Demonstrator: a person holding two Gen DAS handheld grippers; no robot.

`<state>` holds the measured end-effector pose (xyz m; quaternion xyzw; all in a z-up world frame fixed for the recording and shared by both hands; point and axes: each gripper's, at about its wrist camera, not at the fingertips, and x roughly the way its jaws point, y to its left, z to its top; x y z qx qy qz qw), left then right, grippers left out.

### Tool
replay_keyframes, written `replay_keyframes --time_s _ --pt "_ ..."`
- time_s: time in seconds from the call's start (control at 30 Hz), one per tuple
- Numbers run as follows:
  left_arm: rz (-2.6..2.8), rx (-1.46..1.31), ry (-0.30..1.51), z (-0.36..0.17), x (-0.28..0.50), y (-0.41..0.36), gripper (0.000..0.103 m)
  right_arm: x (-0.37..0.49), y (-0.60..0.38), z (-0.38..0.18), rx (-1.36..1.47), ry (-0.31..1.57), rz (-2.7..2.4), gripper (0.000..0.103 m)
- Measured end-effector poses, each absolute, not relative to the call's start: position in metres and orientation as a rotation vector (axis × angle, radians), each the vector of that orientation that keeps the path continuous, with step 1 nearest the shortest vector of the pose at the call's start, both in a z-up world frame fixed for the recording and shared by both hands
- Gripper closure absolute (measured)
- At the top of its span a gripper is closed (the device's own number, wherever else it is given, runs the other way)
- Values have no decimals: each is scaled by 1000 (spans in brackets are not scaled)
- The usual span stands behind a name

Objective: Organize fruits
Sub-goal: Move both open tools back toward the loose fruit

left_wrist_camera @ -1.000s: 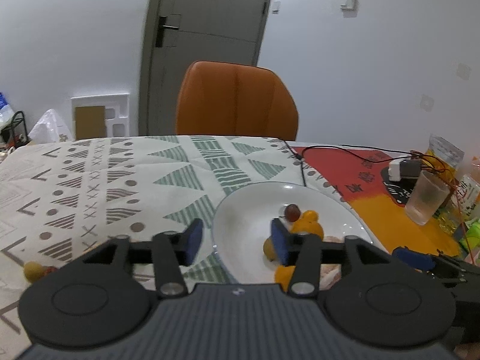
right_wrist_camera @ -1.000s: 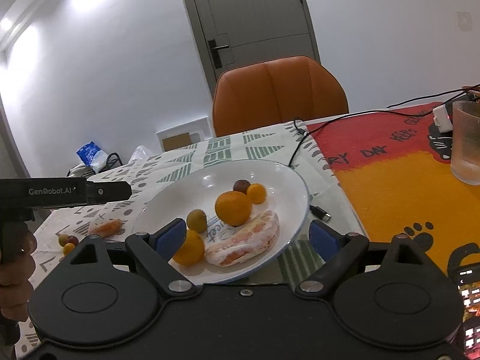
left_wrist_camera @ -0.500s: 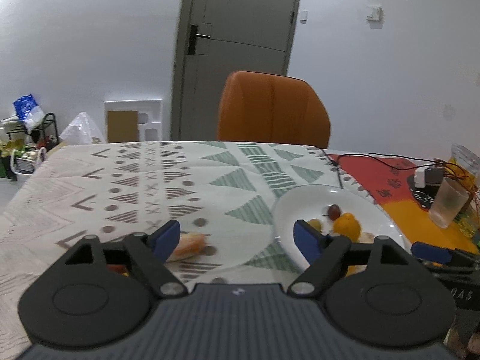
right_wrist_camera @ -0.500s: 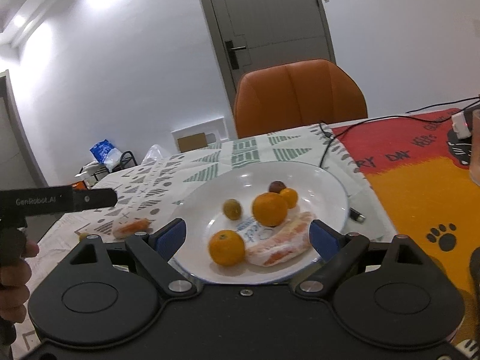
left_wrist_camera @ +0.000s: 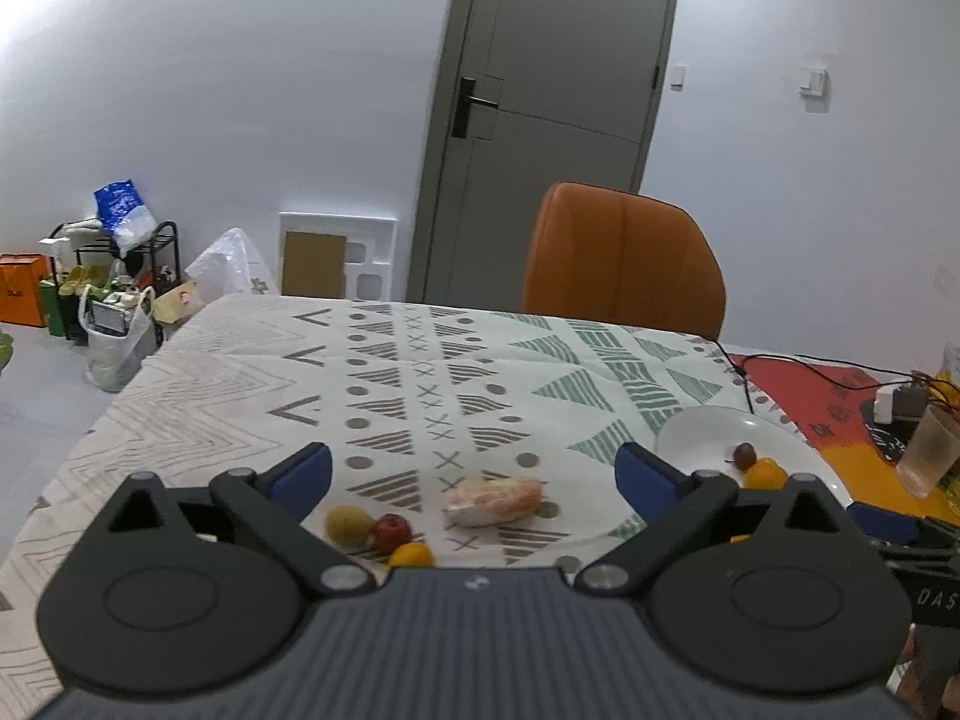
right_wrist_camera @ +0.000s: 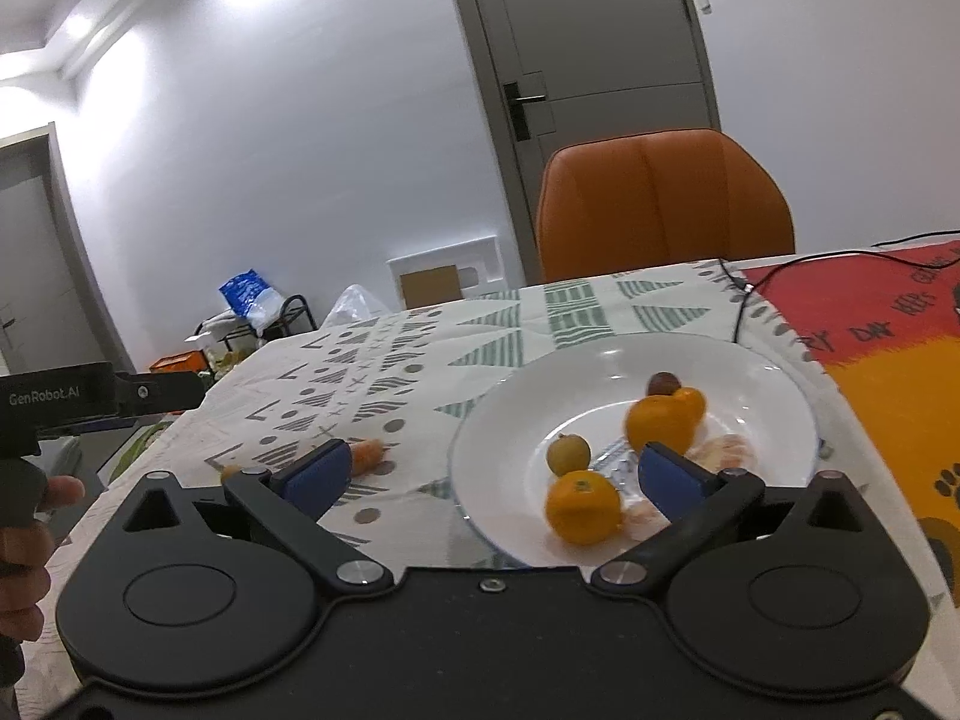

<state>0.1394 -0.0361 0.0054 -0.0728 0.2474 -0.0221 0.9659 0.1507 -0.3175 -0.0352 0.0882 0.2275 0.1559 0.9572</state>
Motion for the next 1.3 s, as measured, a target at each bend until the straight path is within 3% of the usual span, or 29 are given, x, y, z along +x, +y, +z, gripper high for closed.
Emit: replay_keyframes --time_s 0.77,0.93,1.3 --pt "33 -185 498 -5 134 18 6 164 -266 -33 128 485 404 0" --pt "41 -198 511 -12 139 29 17 169 -252 -35 109 502 429 2" --pt "55 -235 545 -28 143 55 34 186 -215 -46 65 565 502 19"
